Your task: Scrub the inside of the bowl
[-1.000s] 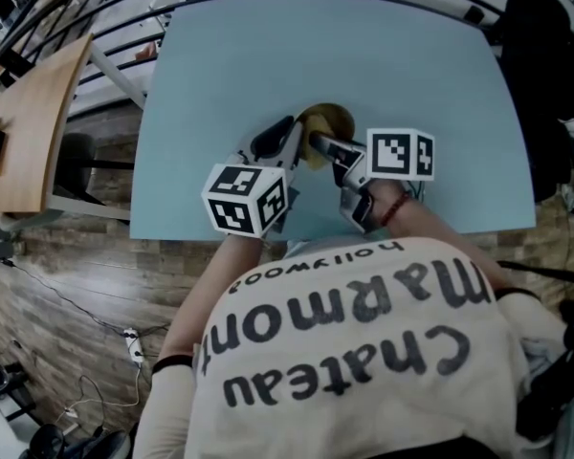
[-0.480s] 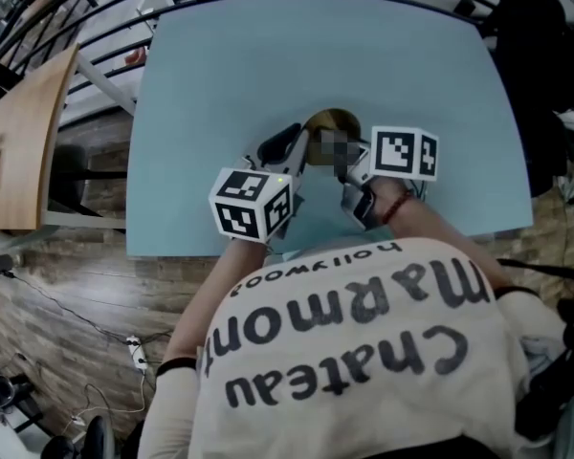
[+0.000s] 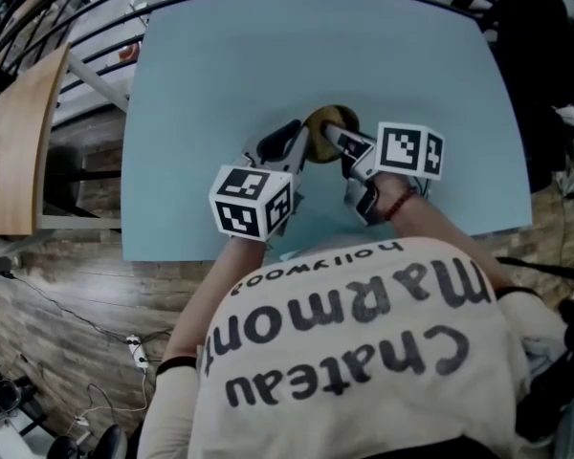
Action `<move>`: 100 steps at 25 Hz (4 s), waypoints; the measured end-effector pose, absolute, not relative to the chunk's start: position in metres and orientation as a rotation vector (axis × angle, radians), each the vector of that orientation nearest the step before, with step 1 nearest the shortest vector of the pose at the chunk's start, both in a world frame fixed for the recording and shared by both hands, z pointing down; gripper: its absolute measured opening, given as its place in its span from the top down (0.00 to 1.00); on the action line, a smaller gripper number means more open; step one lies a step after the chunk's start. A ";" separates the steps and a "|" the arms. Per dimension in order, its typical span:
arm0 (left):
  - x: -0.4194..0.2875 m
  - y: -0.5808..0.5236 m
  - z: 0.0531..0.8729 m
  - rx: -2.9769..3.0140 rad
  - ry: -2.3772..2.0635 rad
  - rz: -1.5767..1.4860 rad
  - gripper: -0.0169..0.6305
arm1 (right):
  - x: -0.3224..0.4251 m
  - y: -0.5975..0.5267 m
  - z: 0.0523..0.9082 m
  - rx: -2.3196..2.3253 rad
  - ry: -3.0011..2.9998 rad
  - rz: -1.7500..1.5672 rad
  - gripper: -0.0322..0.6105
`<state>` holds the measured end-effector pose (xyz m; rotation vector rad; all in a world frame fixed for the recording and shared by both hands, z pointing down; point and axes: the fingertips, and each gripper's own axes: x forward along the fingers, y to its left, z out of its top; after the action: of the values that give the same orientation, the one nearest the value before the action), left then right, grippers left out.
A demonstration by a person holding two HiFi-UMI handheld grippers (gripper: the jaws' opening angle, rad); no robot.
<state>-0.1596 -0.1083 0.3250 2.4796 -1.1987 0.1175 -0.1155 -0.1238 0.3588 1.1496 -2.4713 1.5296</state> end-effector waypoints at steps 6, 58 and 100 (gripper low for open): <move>-0.162 -0.111 0.324 2.508 -1.228 0.138 0.90 | -0.103 -0.124 0.370 1.210 -2.427 1.473 0.85; -0.158 -0.081 0.322 2.388 -1.367 0.161 0.90 | -0.118 -0.097 0.368 0.848 -2.470 1.657 0.85; -0.006 -0.142 0.384 2.290 -1.195 0.213 0.90 | 0.063 -0.140 0.411 1.073 -2.408 1.888 0.85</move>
<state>-0.0058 -0.1418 0.3837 2.2902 -1.1949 0.2127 0.0626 -0.1396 0.4110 1.0729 -2.4078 1.8882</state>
